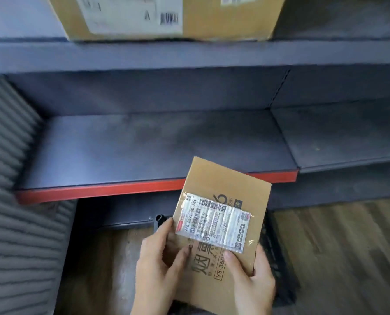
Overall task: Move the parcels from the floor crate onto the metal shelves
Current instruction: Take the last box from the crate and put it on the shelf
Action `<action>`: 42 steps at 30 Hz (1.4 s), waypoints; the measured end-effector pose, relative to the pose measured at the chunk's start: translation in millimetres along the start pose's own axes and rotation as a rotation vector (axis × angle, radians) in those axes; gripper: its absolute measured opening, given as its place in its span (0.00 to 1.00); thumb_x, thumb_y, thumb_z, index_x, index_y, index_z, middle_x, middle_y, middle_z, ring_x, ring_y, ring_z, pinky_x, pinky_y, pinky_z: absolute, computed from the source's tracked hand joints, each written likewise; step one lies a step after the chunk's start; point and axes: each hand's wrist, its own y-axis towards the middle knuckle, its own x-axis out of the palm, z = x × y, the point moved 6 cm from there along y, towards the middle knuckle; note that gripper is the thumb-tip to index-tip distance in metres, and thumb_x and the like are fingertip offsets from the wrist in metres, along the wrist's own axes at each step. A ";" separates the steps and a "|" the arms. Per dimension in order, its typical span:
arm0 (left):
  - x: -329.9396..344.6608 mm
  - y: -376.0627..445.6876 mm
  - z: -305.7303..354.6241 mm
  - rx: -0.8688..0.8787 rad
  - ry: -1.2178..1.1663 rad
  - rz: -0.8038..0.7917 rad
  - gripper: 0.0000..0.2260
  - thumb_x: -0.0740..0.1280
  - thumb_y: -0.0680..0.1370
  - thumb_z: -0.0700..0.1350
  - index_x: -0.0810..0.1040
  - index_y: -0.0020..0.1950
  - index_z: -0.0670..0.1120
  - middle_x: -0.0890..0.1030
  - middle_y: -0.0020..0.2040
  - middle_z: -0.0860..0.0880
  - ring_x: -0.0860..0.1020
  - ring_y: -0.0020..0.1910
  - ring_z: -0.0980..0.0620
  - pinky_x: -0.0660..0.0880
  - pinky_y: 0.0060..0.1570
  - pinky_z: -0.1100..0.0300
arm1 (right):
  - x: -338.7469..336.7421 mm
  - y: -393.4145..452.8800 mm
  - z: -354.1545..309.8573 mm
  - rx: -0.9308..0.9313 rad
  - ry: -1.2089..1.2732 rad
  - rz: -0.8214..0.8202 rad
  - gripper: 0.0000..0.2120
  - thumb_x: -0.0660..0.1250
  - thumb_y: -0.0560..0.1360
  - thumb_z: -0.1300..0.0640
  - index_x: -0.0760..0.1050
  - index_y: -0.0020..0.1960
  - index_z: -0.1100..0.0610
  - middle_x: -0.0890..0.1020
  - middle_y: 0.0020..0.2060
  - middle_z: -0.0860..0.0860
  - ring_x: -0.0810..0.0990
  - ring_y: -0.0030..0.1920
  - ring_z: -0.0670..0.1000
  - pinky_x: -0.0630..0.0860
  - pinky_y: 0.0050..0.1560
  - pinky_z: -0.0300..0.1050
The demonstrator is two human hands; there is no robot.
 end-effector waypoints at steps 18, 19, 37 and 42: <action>-194.2 -7.7 267.6 0.512 -0.263 0.066 0.28 0.71 0.70 0.40 0.71 0.65 0.61 0.77 0.62 0.56 0.76 0.61 0.57 0.74 0.59 0.54 | -70.2 -112.4 -307.4 -0.423 0.565 0.015 0.15 0.72 0.70 0.61 0.77 0.54 0.48 0.85 0.47 0.46 0.82 0.48 0.44 0.78 0.49 0.48; -197.8 -6.4 268.9 0.507 -0.291 0.086 0.27 0.72 0.71 0.39 0.72 0.66 0.58 0.78 0.62 0.55 0.76 0.60 0.55 0.75 0.58 0.51 | -71.9 -113.9 -315.7 -0.426 0.589 0.016 0.15 0.72 0.70 0.61 0.77 0.54 0.48 0.84 0.48 0.47 0.82 0.48 0.45 0.79 0.50 0.50; -258.6 5.9 326.0 0.665 -0.944 0.496 0.20 0.71 0.66 0.48 0.68 0.55 0.59 0.73 0.54 0.54 0.75 0.50 0.63 0.74 0.49 0.67 | -41.9 -161.4 -419.2 -0.523 0.858 -0.038 0.19 0.74 0.69 0.62 0.76 0.58 0.55 0.85 0.48 0.51 0.84 0.46 0.45 0.81 0.45 0.44; -263.8 15.3 317.8 0.640 -0.960 0.547 0.16 0.69 0.69 0.42 0.70 0.50 0.59 0.73 0.48 0.54 0.76 0.44 0.62 0.74 0.44 0.68 | -30.5 -162.0 -418.7 -0.538 0.844 -0.032 0.20 0.74 0.69 0.60 0.75 0.59 0.54 0.84 0.49 0.51 0.83 0.48 0.46 0.80 0.48 0.45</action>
